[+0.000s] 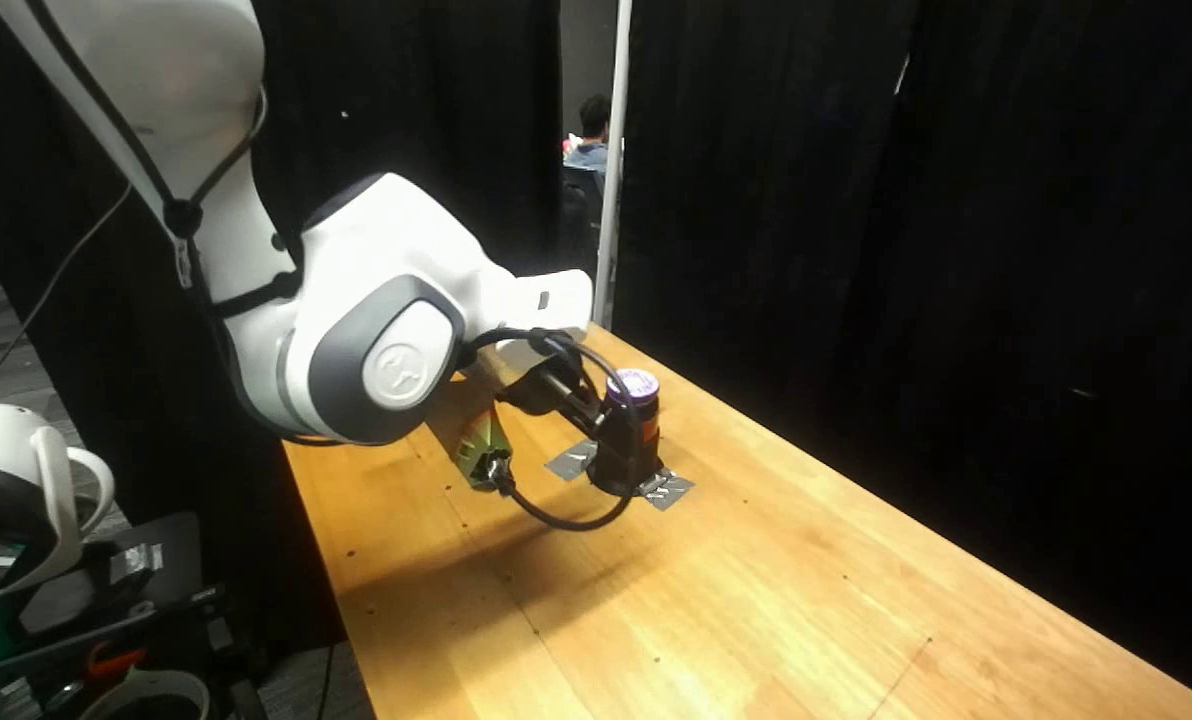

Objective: Put a rubber band on the bottom of the cup

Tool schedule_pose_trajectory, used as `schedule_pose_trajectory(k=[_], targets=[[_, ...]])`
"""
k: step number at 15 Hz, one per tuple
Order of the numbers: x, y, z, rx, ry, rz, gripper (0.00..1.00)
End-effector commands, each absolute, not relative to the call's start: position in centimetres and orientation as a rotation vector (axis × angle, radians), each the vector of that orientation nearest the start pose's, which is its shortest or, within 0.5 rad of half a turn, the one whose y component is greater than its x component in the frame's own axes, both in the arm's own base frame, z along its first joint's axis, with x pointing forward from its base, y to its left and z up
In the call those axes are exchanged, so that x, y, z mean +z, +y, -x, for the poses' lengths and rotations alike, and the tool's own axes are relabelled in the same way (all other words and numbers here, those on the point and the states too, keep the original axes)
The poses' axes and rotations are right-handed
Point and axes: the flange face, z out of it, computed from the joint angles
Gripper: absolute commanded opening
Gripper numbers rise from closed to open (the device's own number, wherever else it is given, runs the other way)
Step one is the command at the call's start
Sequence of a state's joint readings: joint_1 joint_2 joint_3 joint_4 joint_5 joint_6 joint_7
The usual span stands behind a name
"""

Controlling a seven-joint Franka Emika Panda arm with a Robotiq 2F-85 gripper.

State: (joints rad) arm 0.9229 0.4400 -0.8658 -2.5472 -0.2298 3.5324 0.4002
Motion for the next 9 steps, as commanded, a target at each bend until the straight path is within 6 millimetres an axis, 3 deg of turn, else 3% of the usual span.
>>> schedule_pose_trajectory(k=[1, 7, 9], targets=[[26.4, 2.4, -48.6, -0.853, -0.116, 3.155, 1.0], [28.0, 1.0, -48.0, -0.287, -0.085, 3.246, 0.99], [30.1, 0.4, -48.8, -0.161, -0.068, 3.245, 1.0]])
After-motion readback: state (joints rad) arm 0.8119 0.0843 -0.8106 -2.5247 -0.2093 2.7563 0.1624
